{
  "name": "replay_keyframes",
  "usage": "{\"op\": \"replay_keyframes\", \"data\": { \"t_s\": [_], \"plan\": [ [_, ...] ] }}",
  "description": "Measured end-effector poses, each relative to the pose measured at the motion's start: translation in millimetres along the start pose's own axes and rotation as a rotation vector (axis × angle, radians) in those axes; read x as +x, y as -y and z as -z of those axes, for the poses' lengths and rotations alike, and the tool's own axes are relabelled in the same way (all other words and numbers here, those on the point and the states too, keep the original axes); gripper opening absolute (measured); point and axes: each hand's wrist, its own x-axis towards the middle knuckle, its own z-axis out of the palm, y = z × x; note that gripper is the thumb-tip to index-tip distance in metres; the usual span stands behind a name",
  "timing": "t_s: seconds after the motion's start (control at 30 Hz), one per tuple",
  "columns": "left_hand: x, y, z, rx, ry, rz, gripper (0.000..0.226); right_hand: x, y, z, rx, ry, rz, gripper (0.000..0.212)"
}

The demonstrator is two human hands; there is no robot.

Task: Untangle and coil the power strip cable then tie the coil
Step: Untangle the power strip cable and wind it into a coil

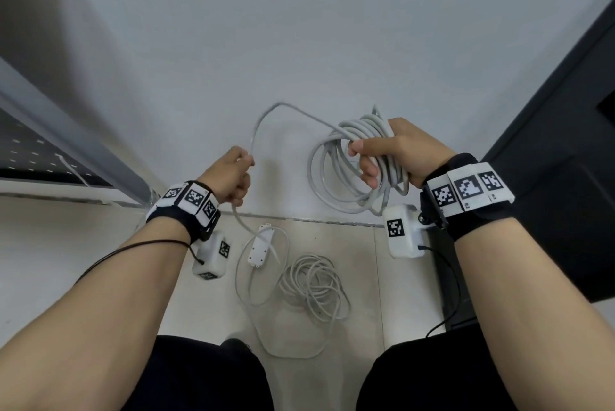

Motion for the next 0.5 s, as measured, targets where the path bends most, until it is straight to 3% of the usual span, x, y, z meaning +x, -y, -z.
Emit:
{"op": "replay_keyframes", "data": {
  "t_s": [0.13, 0.33, 0.43, 0.5],
  "plan": [
    [-12, -22, 0, 0.103, -0.023, -0.140, 0.028, 1, -3, 3, -0.038, -0.041, 0.024, 0.026],
    [-28, -57, 15, 0.347, -0.242, -0.364, 0.018, 5, -5, 0, -0.041, -0.092, -0.005, 0.012],
    [-40, -74, 18, 0.118, -0.209, -0.475, 0.018, 6, -5, -1, -0.013, -0.103, -0.007, 0.009],
    [-50, -84, 23, -0.117, -0.155, -0.569, 0.019, 6, -5, -3, 0.029, -0.088, -0.015, 0.020]
  ]
}}
